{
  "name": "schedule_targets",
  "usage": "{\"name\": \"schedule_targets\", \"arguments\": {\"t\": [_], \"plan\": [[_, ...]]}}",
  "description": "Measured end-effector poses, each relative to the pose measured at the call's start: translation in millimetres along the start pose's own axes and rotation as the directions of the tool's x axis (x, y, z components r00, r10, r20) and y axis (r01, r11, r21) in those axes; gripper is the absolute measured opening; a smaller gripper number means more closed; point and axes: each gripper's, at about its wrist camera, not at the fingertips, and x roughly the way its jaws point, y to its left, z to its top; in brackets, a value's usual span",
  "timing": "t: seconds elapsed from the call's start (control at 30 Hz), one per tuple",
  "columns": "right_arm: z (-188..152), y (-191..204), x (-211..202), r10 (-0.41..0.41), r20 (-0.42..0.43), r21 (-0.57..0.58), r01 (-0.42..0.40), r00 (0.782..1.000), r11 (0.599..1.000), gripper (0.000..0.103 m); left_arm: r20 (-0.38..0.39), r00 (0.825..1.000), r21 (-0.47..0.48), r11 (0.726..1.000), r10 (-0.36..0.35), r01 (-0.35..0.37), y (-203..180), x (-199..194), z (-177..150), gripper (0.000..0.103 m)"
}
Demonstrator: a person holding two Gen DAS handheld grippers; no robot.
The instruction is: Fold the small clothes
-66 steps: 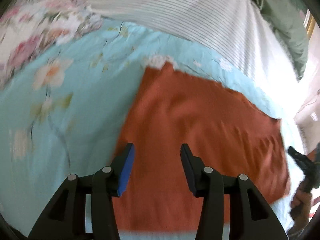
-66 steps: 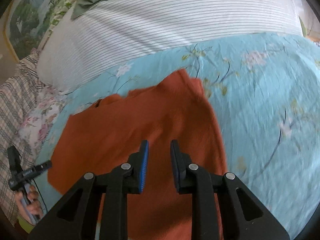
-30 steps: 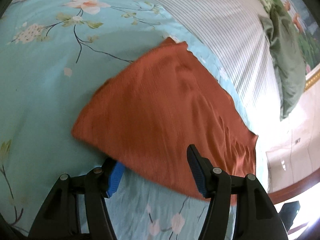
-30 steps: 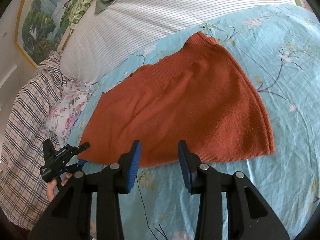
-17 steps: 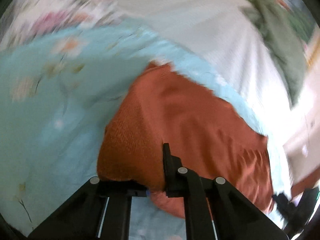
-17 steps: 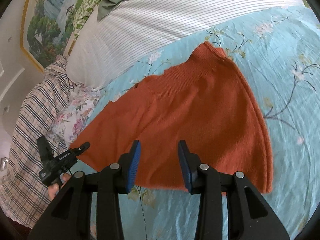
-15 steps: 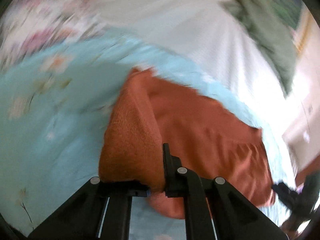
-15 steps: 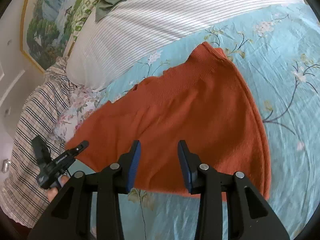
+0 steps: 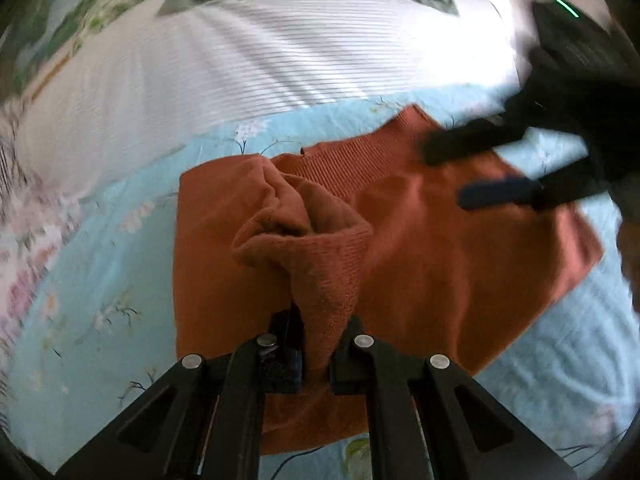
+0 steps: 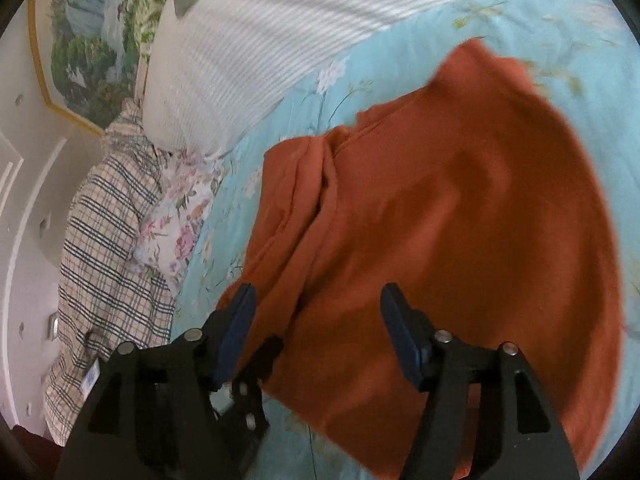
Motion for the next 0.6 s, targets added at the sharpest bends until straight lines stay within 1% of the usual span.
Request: {"name": "schedule_targets", "arguments": {"t": [0.1,0.13,0.2,0.27,0.3,0.33,0.37,0.43,0.53,0.6], "plan": [[21,3,34,0.027,-0.076,-0.005,-0.027,0.997,1.0,0.067,0.022,1.0,0.046,0.999,0.021,-0.022,-6,-1,-2,0.007],[30,6,52,0.049,-0.115,-0.006,-0.05,0.992,0.999,0.068,0.028,0.999,0.062,0.998,0.028,-0.029,-7,-1,-3,0.006],[38,8,73,0.05,-0.158,-0.01,-0.052,0.986,0.999,0.069,0.035,0.999,0.09,0.995,0.037,-0.04,-10,-1,-5,0.006],[45,12,95,0.031,-0.189,-0.03,-0.037,0.981,0.999,0.068,0.047,0.998,0.118,0.992,0.045,-0.05,-14,-1,-6,0.006],[47,16,101,0.012,-0.19,-0.053,-0.022,0.982,0.998,0.061,0.048,0.998,0.126,0.991,0.044,-0.05,-15,0,-6,0.006],[48,19,103,-0.012,-0.185,-0.078,-0.003,0.983,0.997,0.026,0.048,0.998,0.132,0.99,0.043,-0.049,-16,0,-6,0.006],[50,22,101,-0.015,-0.175,-0.09,-0.001,0.984,0.996,0.016,0.051,0.998,0.137,0.99,0.039,-0.046,-17,-2,-7,0.006],[51,32,82,0.016,-0.126,-0.131,-0.033,0.992,0.991,0.016,0.056,0.998,0.138,0.99,0.023,-0.031,-18,-6,-5,0.006],[50,48,34,0.028,-0.035,-0.215,-0.035,0.999,0.976,0.015,0.068,0.998,0.133,0.991,0.004,-0.013,-15,-14,3,0.006],[51,51,5,0.027,0.009,-0.247,-0.024,1.0,0.969,0.015,0.083,0.996,0.12,0.992,-0.041,0.03,-14,-25,14,0.006]]}}
